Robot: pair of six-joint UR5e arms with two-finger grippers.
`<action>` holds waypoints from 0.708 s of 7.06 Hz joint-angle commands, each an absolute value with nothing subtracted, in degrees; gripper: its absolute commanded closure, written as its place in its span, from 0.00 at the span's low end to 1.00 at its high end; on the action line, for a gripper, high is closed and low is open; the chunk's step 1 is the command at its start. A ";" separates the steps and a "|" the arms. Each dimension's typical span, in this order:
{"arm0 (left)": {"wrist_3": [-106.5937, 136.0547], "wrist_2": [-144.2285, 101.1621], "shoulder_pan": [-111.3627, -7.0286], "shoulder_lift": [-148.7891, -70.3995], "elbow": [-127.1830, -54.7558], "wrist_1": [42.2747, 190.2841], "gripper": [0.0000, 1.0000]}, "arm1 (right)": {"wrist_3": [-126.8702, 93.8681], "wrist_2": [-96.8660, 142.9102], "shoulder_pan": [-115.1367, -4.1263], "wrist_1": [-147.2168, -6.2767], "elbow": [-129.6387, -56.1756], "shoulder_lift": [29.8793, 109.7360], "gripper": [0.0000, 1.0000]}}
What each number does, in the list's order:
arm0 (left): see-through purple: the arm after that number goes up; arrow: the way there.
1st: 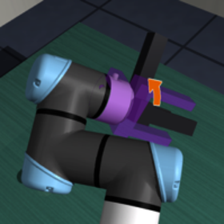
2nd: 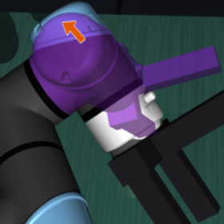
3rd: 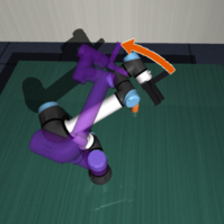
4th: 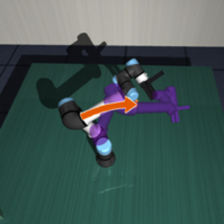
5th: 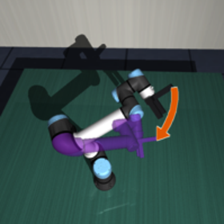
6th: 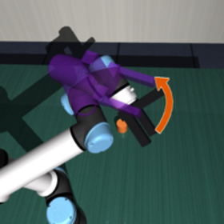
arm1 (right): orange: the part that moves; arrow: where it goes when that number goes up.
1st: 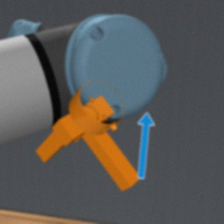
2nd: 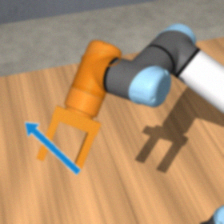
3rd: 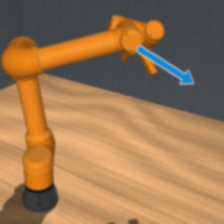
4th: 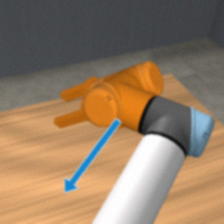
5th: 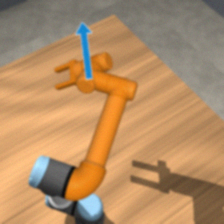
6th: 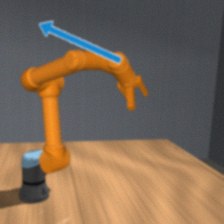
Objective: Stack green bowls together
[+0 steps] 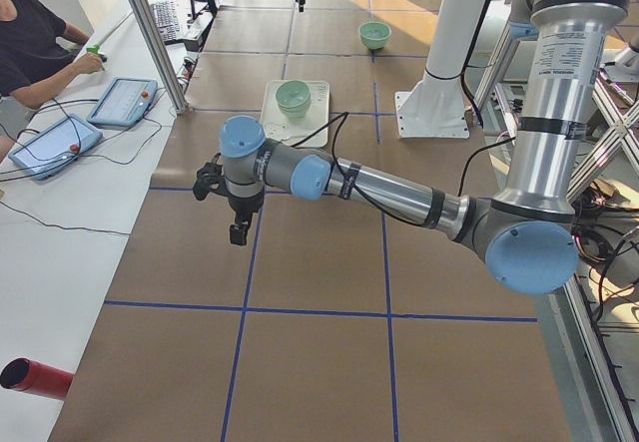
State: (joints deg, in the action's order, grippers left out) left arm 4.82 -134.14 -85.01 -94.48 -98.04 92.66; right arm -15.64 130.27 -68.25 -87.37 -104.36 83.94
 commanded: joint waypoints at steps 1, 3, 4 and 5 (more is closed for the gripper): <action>1.50 -134.39 -86.13 -90.89 -95.64 91.51 0.00 | -1.46 135.24 -78.18 -87.63 -101.01 90.07 0.00; -1.13 -134.30 -87.27 -90.10 -95.36 87.82 0.00 | 10.30 138.24 -86.19 -87.36 -91.45 90.35 0.00; -2.80 -134.30 -88.23 -88.87 -95.54 87.72 0.00 | 12.20 138.25 -87.79 -87.80 -90.28 90.61 0.00; -2.90 -134.47 -88.33 -88.34 -95.62 87.63 0.00 | 12.30 138.16 -88.24 -87.54 -88.87 91.14 0.00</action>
